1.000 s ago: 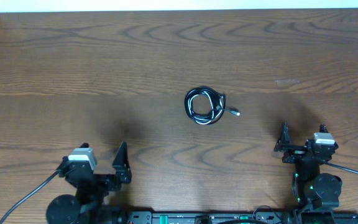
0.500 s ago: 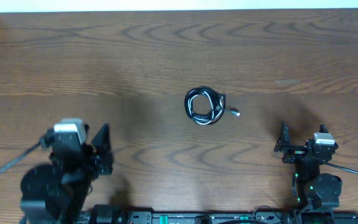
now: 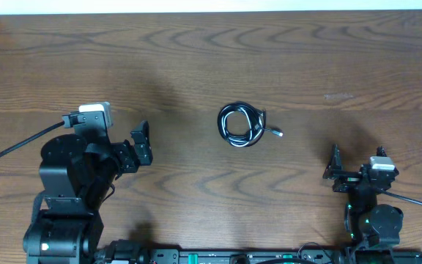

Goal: Untangle cables
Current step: 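Raise both grippers and move them toward the cable bundle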

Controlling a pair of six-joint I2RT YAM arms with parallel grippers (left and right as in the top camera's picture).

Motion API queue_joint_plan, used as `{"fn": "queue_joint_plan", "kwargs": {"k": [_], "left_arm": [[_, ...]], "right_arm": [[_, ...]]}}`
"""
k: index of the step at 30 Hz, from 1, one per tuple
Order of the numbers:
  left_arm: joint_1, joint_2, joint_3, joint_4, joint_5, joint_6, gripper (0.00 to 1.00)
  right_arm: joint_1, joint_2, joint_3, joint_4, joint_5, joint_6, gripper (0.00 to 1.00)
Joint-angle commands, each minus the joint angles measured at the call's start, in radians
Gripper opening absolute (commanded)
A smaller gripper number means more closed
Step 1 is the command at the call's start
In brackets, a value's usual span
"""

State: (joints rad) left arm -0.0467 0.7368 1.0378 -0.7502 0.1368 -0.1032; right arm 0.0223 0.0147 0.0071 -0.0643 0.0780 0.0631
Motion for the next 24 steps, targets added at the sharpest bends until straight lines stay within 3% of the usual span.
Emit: {"fn": "queue_joint_plan", "kwargs": {"k": [1, 14, 18, 24], "left_arm": [[0.002, -0.011, 0.021, 0.008, 0.01, 0.016, 0.98], [0.002, -0.012, 0.021, -0.001, 0.01, 0.016, 0.98], [0.002, -0.012, 0.021, -0.006, 0.01, 0.016, 0.98], [0.002, -0.012, 0.021, -0.003, 0.011, 0.016, 0.98]], "right_arm": [[-0.005, -0.008, -0.002, -0.004, -0.002, -0.013, 0.99], [-0.005, -0.008, 0.014, -0.019, -0.045, 0.0, 0.99], [-0.004, -0.008, 0.16, -0.224, -0.062, 0.078, 0.99], [-0.004, 0.022, 0.47, -0.462, -0.055, 0.07, 0.99]]}}
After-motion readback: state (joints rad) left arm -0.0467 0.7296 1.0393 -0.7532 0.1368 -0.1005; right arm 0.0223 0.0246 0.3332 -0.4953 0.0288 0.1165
